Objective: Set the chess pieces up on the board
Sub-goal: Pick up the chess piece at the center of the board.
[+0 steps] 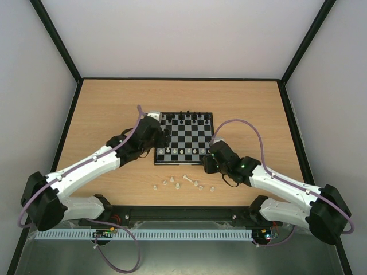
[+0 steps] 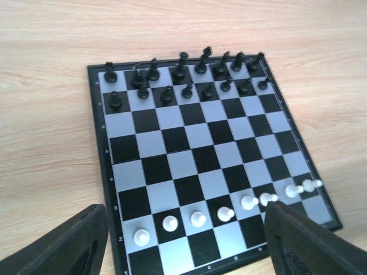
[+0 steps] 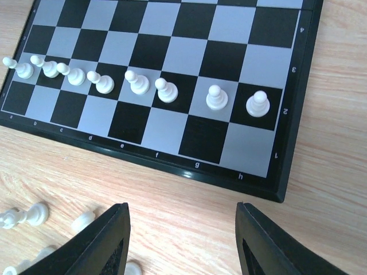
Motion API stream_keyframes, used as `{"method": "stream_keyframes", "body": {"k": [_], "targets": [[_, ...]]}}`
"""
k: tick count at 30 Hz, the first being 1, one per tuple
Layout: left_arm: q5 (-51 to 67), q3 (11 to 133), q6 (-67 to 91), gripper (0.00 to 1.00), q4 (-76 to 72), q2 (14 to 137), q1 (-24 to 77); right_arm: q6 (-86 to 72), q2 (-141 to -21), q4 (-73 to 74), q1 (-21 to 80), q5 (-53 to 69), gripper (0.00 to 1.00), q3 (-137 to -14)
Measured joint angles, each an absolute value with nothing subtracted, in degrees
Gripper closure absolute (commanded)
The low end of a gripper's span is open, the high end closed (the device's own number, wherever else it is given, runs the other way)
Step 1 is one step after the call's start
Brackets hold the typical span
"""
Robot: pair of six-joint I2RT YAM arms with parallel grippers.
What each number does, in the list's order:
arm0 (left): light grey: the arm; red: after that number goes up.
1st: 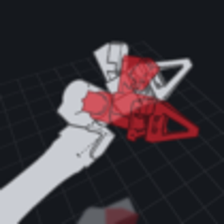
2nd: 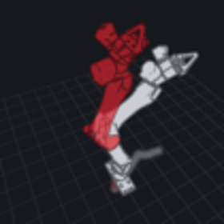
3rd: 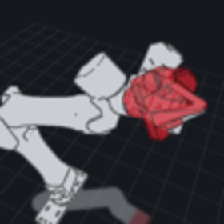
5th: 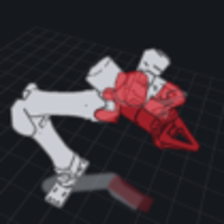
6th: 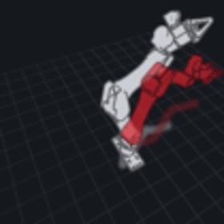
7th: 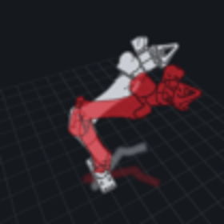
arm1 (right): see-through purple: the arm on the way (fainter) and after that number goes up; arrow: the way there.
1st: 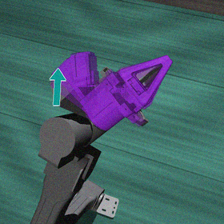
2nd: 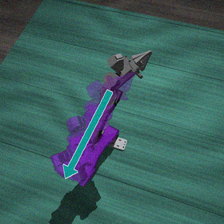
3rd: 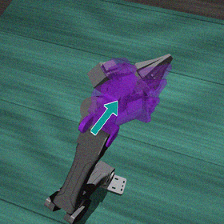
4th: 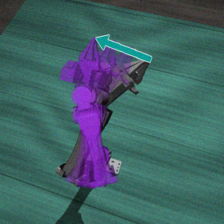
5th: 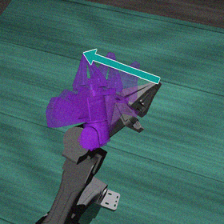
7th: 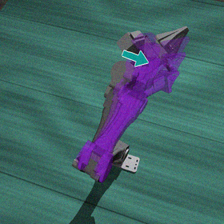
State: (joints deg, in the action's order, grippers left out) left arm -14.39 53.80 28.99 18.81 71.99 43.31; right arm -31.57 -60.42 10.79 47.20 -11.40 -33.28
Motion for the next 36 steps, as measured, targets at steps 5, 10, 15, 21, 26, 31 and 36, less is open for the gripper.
{"method": "stream_keyframes", "body": {"k": [5,10,15,21,26,31,36], "targets": [[-12.1,51.5,28.7,0.01,16.6,69.2,43.3,-34.7,-60.4,14.5,48.1,-10.5,0.50,-34.4],[-11.2,47.2,28.9,0.01,14.4,66.5,43.3,-39.7,-59.2,18.3,52.1,-10.5,0.50,-33.6],[-10.4,43.8,29.1,0.01,11.6,64.0,43.3,-44.8,-58.2,21.6,56.6,-11.6,0.51,-32.8],[-9.0,42.0,29.2,0.01,9.6,63.5,43.3,-50.6,-62.2,25.3,62.2,-14.6,0.54,-32.8],[-8.0,41.5,29.4,0.01,9.0,62.9,43.3,-54.5,-66.9,27.4,65.9,-16.3,0.56,-32.8],[-7.5,41.1,29.6,0.01,8.5,62.1,43.3,-56.6,-67.4,28.4,66.8,-17.0,0.64,-32.8],[-7.5,41.1,29.6,0.01,8.1,62.1,43.3,-57.3,-67.4,28.6,66.8,-17.0,0.65,-32.8]]}}
